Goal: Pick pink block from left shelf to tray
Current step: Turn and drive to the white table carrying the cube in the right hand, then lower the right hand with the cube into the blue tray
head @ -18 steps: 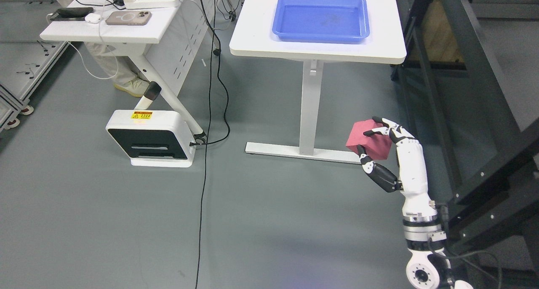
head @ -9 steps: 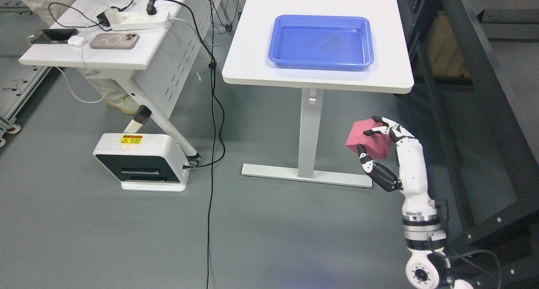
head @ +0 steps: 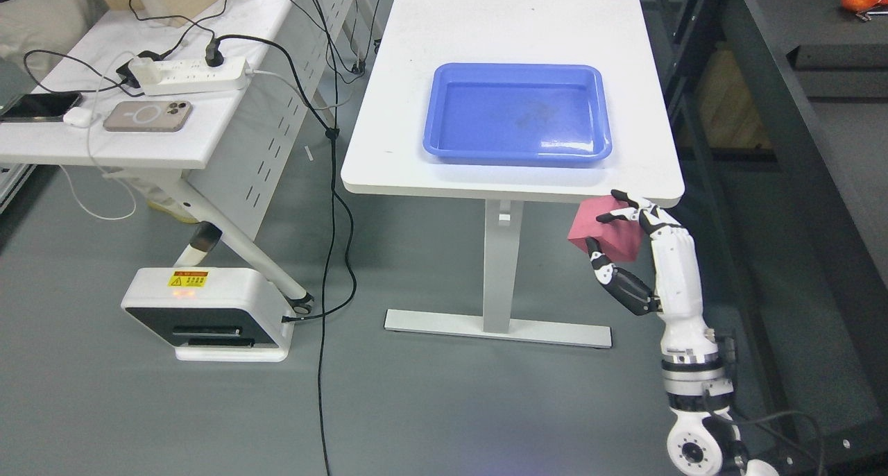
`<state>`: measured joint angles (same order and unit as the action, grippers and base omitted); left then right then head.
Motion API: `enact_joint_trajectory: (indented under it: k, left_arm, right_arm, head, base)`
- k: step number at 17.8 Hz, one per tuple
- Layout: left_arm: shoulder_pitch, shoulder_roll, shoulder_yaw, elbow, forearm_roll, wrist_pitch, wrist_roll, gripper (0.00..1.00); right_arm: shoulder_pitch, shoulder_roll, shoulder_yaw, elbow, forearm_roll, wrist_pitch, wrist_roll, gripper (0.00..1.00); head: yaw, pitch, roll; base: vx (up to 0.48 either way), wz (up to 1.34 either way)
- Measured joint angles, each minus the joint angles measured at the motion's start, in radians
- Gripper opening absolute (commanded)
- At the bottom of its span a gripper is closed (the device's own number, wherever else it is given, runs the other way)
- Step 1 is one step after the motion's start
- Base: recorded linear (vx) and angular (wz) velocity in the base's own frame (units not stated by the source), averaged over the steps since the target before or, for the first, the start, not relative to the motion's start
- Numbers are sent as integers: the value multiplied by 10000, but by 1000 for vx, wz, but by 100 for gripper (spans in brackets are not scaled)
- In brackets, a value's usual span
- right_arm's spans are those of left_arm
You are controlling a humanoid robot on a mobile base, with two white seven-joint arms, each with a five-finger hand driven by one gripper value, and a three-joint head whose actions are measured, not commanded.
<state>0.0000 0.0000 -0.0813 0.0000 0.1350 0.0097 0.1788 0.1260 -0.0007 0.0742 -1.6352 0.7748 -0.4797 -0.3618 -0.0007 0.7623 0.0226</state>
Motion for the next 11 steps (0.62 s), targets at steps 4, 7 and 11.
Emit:
enact_joint_trajectory:
  k: [4, 7, 11]
  left_arm:
    - [0, 0, 0, 0, 0, 0, 0, 100]
    - [0, 0, 0, 0, 0, 0, 0, 100]
    - [0, 0, 0, 0, 0, 0, 0, 100]
  right_arm:
    - [-49, 2, 92, 1, 124, -192, 292, 6]
    - [-97, 4, 218, 4, 266, -248, 656, 6]
    - [-136, 5, 379, 7, 359, -411, 774, 6]
  head:
    - [0, 0, 0]
    - [0, 0, 0]
    - [0, 0, 0]
  base:
    - [240, -4]
    - [212, -31]
    - [195, -9]
